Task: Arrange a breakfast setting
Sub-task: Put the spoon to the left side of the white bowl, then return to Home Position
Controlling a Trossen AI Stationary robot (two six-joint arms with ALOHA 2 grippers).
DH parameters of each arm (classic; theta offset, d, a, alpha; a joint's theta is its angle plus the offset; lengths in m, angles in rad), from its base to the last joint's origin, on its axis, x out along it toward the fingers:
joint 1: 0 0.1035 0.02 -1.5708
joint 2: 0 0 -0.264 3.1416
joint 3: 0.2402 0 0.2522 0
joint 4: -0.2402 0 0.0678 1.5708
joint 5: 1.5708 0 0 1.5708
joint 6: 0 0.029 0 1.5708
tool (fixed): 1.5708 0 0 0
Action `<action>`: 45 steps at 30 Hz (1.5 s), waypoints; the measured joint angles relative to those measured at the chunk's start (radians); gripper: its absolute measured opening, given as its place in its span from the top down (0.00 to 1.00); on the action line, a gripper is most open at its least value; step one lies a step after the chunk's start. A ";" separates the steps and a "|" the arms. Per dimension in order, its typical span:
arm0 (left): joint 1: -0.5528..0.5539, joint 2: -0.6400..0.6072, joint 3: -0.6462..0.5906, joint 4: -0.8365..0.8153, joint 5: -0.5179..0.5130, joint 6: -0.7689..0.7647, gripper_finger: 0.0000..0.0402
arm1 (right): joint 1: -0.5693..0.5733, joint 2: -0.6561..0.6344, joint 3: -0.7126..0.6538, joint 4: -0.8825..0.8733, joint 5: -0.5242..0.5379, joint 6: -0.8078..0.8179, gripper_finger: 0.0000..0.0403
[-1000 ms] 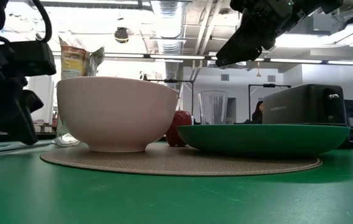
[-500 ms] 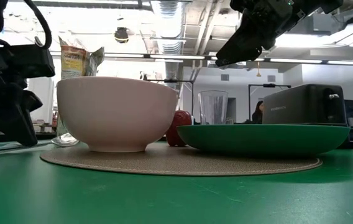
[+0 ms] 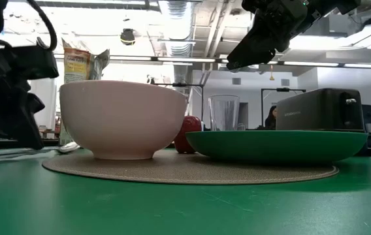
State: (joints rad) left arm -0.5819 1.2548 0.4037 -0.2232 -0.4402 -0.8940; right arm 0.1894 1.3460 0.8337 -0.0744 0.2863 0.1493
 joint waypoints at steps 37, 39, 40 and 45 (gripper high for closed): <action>0.293 -0.386 0.150 0.200 0.117 0.777 0.99 | -0.057 -0.318 0.001 -0.167 -0.075 -0.111 0.82; 0.342 -0.398 0.139 0.216 0.140 0.807 0.99 | -0.059 -0.381 -0.021 -0.195 -0.079 -0.099 0.89; 0.365 -0.408 0.126 0.232 0.162 0.822 0.99 | -0.057 -0.413 -0.041 -0.189 -0.084 -0.097 0.92; 0.448 -0.464 0.058 0.327 0.249 0.850 0.99 | -0.057 -0.584 -0.177 -0.129 -0.133 -0.081 0.95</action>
State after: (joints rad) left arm -0.1337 0.7906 0.4617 0.1035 -0.1908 -0.0444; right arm 0.1326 0.7621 0.6563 -0.2037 0.1537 0.0680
